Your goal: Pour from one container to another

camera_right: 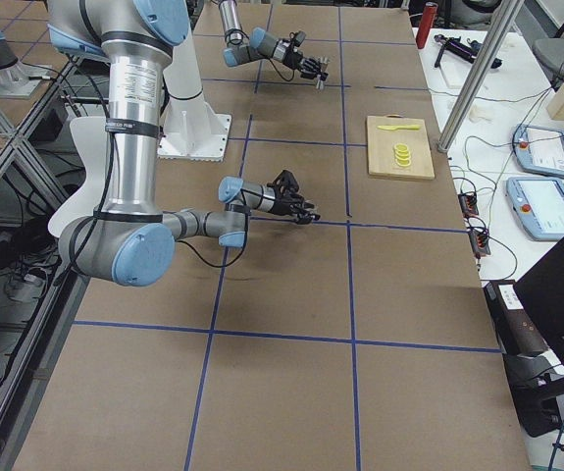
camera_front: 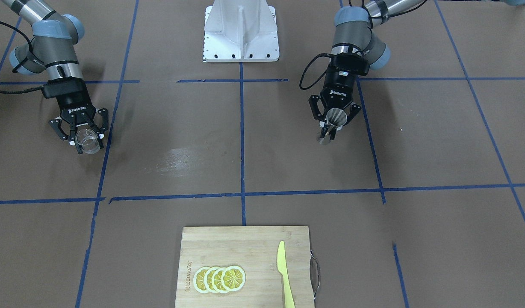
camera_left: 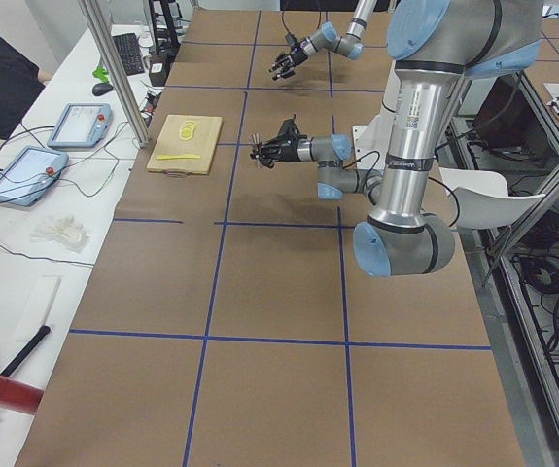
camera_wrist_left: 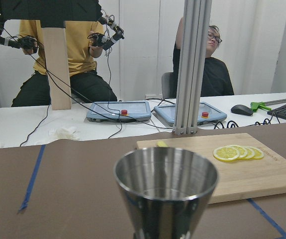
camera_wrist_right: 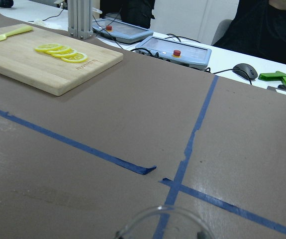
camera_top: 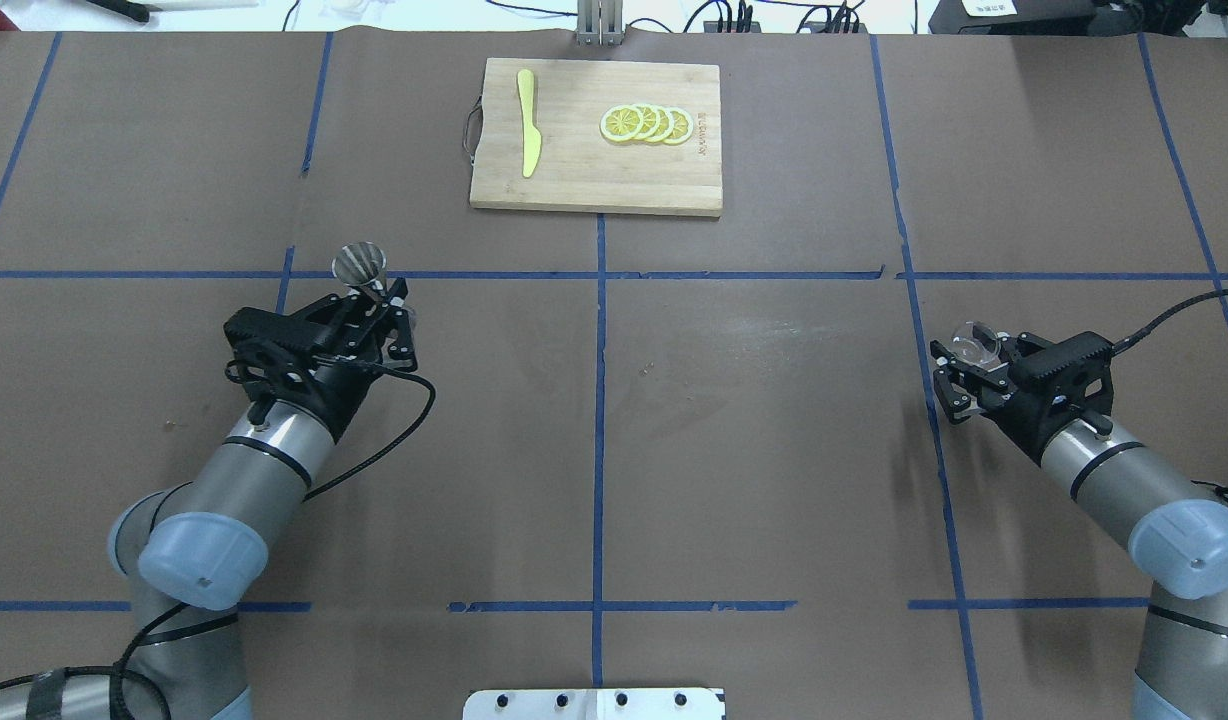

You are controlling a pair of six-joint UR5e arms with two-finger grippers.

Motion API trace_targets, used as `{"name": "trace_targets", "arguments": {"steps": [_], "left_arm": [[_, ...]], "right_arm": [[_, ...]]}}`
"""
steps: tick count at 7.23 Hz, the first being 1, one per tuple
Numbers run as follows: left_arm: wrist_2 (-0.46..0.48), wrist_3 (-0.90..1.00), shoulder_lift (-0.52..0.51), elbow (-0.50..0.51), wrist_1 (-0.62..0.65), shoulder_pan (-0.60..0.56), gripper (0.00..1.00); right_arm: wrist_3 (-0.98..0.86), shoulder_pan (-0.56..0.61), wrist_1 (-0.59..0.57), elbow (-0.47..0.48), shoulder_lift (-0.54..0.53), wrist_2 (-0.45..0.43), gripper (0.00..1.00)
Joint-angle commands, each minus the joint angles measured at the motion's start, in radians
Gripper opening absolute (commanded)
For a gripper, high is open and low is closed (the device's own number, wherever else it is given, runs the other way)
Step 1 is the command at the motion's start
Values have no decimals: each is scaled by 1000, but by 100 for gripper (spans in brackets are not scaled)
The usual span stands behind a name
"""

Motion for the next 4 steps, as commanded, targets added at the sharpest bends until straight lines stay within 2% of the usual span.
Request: {"name": "trace_targets", "arguments": {"steps": [1,2,3,4], "left_arm": [[-52,29,-107,20,83,18,0],[-108,29,-138,21,121,18,0],[-168,29,-161,27,122,24,0],[-172,29,-202,64,122,26,0]], "right_arm": [[-129,52,-61,37,64,66,0],[-143,59,-79,37,108,105,0],[-233,56,-70,43,175,113,0],[-374,59,-94,53,263,108,0]]}}
